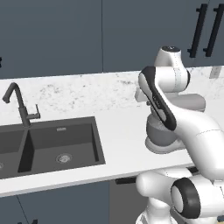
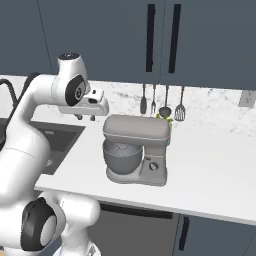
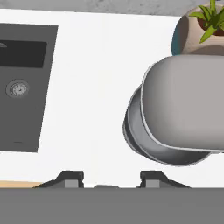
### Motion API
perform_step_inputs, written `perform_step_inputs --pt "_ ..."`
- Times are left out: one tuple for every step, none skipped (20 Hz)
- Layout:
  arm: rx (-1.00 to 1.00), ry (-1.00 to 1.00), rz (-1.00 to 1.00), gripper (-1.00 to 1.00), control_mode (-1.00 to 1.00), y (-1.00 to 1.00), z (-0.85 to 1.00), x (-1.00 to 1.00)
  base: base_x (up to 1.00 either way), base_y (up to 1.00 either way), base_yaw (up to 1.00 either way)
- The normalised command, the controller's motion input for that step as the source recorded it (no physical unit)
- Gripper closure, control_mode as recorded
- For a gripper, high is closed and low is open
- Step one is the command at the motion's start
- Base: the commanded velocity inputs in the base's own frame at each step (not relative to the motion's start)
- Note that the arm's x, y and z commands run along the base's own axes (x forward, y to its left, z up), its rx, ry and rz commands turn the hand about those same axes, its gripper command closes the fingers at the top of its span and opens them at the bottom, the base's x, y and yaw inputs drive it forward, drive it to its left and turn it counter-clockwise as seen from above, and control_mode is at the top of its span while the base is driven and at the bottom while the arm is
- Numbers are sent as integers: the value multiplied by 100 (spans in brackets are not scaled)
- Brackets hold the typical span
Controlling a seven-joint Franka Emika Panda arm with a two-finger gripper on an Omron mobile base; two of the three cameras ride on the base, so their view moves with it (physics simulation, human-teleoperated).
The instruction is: Navigate to the coffee machine.
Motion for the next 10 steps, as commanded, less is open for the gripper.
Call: perform_step_inputs --pt "0 0 0 -100 -100 0 0 -11 0 0 0" --pt "0 0 0 -100 -100 0 0 -18 0 0 0" --pt "0 0 0 -100 -100 0 0 -37 0 0 0" --pt "0 0 0 -100 -100 0 0 -61 0 0 0" --pt "0 0 0 -100 -100 0 0 -71 0 0 0" --pt "0 0 0 -100 -100 0 0 -87 0 0 0" --pt "0 0 0 -100 -100 0 0 -91 0 0 0" --pt "0 0 0 -100 -100 0 0 -94 0 0 0" --pt "0 0 0 -100 -100 0 0 -92 0 0 0" --pt "0 0 0 -100 -100 0 0 -94 0 0 0"
